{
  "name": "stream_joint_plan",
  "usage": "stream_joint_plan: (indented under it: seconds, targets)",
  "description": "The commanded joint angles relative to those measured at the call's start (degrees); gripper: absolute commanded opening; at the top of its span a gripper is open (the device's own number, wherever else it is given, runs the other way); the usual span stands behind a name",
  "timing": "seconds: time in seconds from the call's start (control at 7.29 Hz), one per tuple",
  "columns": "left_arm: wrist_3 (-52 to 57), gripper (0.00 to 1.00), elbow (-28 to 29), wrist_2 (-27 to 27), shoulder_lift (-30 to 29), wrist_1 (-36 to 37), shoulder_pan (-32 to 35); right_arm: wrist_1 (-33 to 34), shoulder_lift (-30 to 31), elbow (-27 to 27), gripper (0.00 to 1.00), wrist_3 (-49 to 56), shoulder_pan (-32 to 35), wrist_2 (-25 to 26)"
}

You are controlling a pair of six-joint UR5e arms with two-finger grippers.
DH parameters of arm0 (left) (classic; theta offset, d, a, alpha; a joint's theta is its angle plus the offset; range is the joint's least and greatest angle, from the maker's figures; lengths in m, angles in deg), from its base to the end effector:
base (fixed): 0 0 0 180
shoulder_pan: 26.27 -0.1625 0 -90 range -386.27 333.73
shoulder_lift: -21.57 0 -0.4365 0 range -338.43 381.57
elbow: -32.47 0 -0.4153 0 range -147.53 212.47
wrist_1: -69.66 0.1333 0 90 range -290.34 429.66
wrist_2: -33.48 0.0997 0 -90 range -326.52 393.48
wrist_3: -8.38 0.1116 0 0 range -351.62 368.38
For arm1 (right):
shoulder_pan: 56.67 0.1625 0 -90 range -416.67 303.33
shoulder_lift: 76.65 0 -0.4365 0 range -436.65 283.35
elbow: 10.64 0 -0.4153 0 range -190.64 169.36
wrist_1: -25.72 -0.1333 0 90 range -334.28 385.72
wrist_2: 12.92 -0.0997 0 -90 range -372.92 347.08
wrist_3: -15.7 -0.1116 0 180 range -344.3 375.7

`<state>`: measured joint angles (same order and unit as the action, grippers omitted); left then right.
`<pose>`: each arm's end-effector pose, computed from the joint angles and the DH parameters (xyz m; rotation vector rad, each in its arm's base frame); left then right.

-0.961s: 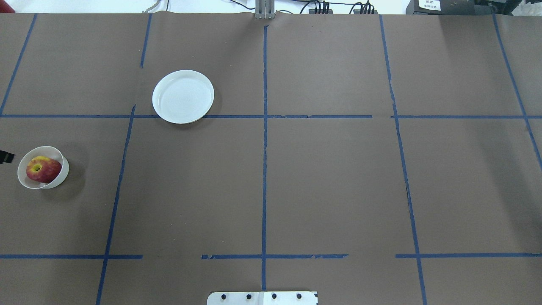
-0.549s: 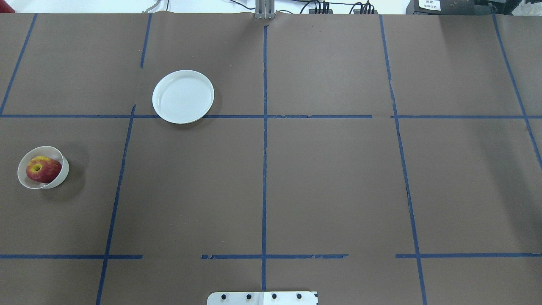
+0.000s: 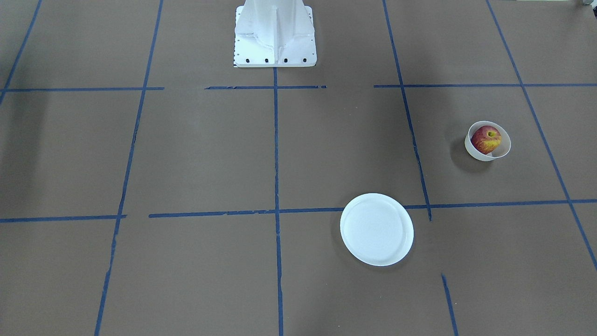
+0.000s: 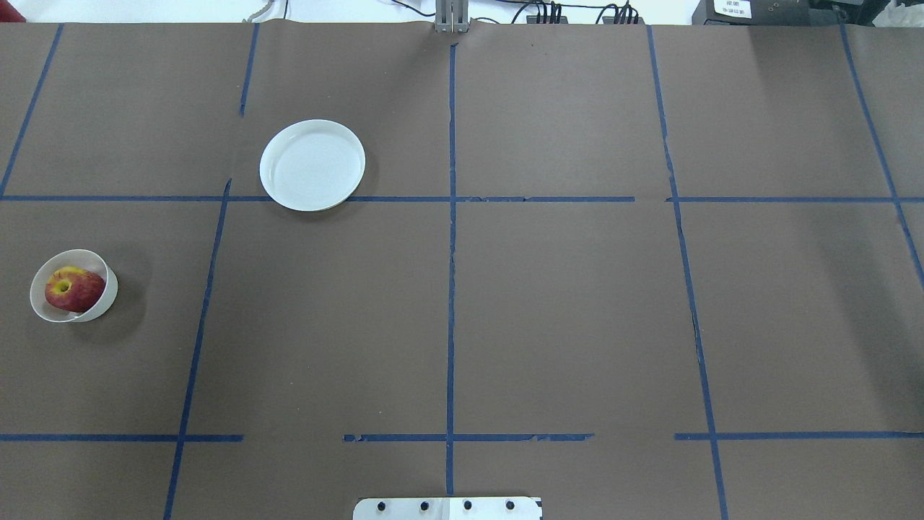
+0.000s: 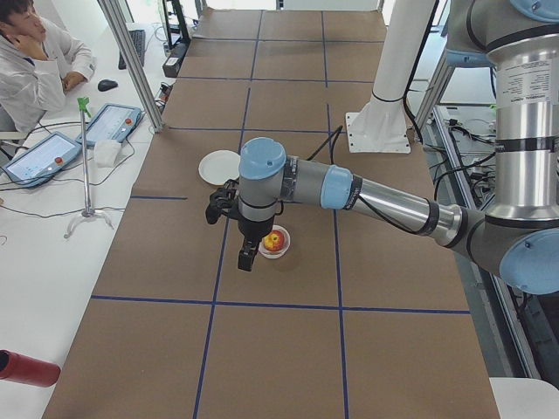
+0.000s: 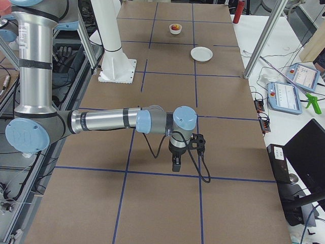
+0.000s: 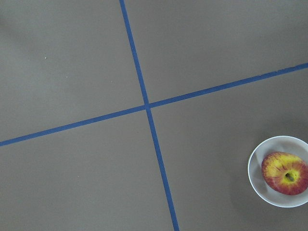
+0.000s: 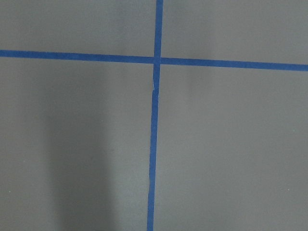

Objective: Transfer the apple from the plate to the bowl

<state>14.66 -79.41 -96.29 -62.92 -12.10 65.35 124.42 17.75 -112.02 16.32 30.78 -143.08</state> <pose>-0.0751 -0.4654 0.5508 0.1837 0.6823 0.1272 0.0401 -0.4781 0.6355 -0.0406 -0.7003 -0.0425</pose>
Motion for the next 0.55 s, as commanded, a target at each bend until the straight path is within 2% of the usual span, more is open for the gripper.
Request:
stream_joint_plan:
  seconds: [0.0, 0.27, 0.41]
  targets:
    - [-0.04, 0.99, 3.66, -0.22, -0.67, -0.15, 0.31, 0.00, 0.00, 0.04, 1.00, 0.00, 0.00, 0.00]
    - [0.57, 0.99, 9.88, -1.36, -2.42, -0.07, 3.10, 0.00, 0.00, 0.04, 1.00, 0.00, 0.00, 0.00]
    - [1.71, 0.99, 13.57, -3.89, -4.09, 0.02, 6.52, 0.00, 0.00, -0.04, 1.00, 0.00, 0.00, 0.00]
